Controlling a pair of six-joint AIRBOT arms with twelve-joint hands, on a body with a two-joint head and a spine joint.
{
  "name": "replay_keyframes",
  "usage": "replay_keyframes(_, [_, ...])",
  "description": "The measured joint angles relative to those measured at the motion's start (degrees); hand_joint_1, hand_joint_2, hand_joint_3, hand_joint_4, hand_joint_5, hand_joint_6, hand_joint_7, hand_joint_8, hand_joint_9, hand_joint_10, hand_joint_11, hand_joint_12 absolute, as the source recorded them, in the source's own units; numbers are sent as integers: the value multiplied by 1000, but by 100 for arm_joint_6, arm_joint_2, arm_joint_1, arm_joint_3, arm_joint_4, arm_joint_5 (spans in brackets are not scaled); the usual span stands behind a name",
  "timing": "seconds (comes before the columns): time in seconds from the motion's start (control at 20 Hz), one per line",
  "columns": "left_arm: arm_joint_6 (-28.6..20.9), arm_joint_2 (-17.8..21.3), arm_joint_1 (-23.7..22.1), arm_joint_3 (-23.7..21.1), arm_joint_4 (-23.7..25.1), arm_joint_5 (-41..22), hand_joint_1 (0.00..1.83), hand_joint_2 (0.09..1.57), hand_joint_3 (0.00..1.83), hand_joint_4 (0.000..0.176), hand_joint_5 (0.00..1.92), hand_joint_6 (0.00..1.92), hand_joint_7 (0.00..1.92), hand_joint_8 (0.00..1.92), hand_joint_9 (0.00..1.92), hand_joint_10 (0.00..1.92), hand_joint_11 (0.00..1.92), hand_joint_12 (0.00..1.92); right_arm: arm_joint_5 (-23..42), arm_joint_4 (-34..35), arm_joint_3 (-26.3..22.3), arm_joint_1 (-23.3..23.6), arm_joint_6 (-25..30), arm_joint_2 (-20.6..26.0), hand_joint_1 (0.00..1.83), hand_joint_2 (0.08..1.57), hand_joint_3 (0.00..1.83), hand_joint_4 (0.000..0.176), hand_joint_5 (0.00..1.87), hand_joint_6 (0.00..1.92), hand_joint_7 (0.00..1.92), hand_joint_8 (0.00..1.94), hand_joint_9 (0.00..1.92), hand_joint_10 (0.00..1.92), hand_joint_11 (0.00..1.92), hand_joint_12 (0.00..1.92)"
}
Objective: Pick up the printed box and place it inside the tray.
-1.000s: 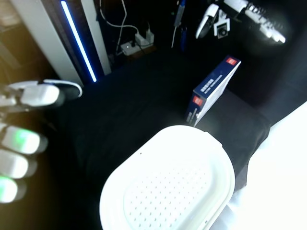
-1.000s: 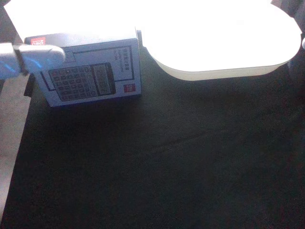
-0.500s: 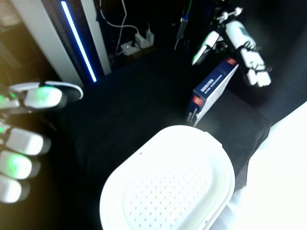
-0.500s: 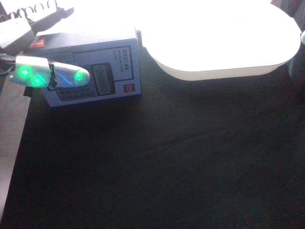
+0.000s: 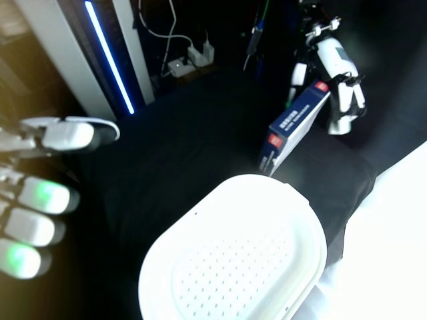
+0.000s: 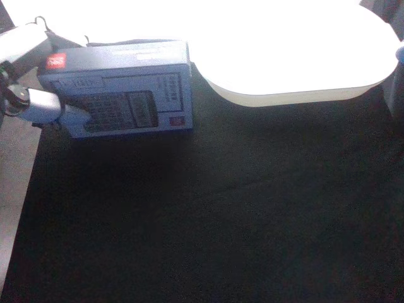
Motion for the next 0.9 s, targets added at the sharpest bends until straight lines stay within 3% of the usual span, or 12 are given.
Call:
replay_keyframes(0.1, [-68, -52, 37, 0, 31, -116, 1224, 1148, 0, 0, 836, 1093, 1013, 1076, 1056, 941, 882, 1471, 0, 2, 0, 0, 0, -28, 644, 781, 108, 176, 0, 0, 0, 0, 0, 0, 0, 0])
replay_keyframes(0.15, [-221, -59, 81, 2, 39, -170, 1223, 1177, 0, 0, 799, 1105, 946, 1238, 991, 1090, 876, 1560, -2, 2, 0, 0, 0, -39, 637, 778, 104, 176, 0, 0, 0, 0, 0, 0, 0, 0])
replay_keyframes(0.25, [-710, -94, 254, 31, 37, -446, 1230, 1194, 1, 0, 769, 1089, 911, 1347, 942, 1275, 851, 1678, -4, 15, 0, 0, 0, -57, 639, 767, 94, 176, 0, 0, 0, 0, 0, 0, 0, 0])
replay_keyframes(0.35, [-925, -92, 308, 31, 81, -608, 1199, 1248, 3, 0, 710, 1177, 789, 1552, 750, 1543, 704, 1865, -2, -2, 0, 0, 0, -57, 659, 773, 94, 176, 0, 0, 0, 0, 0, 0, 0, 0])
replay_keyframes(0.45, [-935, 24, 310, -63, 90, -837, 1131, 1311, 1, 0, 662, 1314, 635, 1714, 517, 1770, 500, 1919, -2, -7, 2, 0, 0, -57, 700, 729, 71, 176, 0, 0, 0, 0, 0, 0, 0, 0])
replay_keyframes(0.5, [-946, 129, 310, -149, 68, -1010, 1155, 1308, 0, 0, 630, 1308, 679, 1707, 589, 1803, 505, 1921, -4, -7, 20, 0, 17, -59, 677, 744, 75, 176, 0, 0, 0, 0, 0, 0, 0, 0])
replay_keyframes(0.55, [-962, 245, 310, -227, -2, -1283, 1177, 1287, 0, 0, 614, 1300, 752, 1606, 694, 1761, 608, 1921, -7, -13, 94, 0, 140, -66, 677, 753, 77, 176, 0, 0, 0, 0, 0, 0, 0, 0])
replay_keyframes(0.6, [-960, 321, 310, -269, -57, -1484, 1194, 1256, 0, 0, 640, 1287, 816, 1472, 834, 1618, 805, 1784, 0, -2, 168, 0, 332, -79, 637, 790, 51, 176, 0, 0, 0, 0, 0, 0, 0, 0])
replay_keyframes(0.7, [-968, 533, 310, -422, -223, -1878, 1184, 1273, 6, 0, 561, 1408, 805, 1462, 866, 1504, 870, 1639, 15, 68, 444, 2, 807, -216, 648, 777, 30, 176, 0, 0, 0, 0, 0, 0, 0, 0])
replay_keyframes(0.8, [-1010, 592, 310, -479, -321, -2286, 1192, 1270, 0, 0, 552, 1426, 833, 1404, 895, 1326, 904, 1538, -74, 170, 525, 0, 916, -310, 665, 783, 29, 176, 0, 0, 0, 0, 0, 0, 0, 0])
replay_keyframes(0.85, [-1047, 592, 284, -498, -326, -2385, 1202, 1259, 0, 0, 585, 1364, 852, 1409, 937, 1329, 926, 1557, -109, 74, 595, 0, 964, -361, 653, 799, 34, 176, 0, 0, 0, 0, 0, 0, 0, 0])
replay_keyframes(0.9, [-1069, 590, 249, -511, -306, -2455, 1270, 1259, 0, 0, 361, 830, 739, 1464, 943, 1453, 940, 1618, -166, 44, 660, 0, 1023, -426, 636, 816, 39, 176, 0, 0, 0, 0, 0, 0, 0, 0])
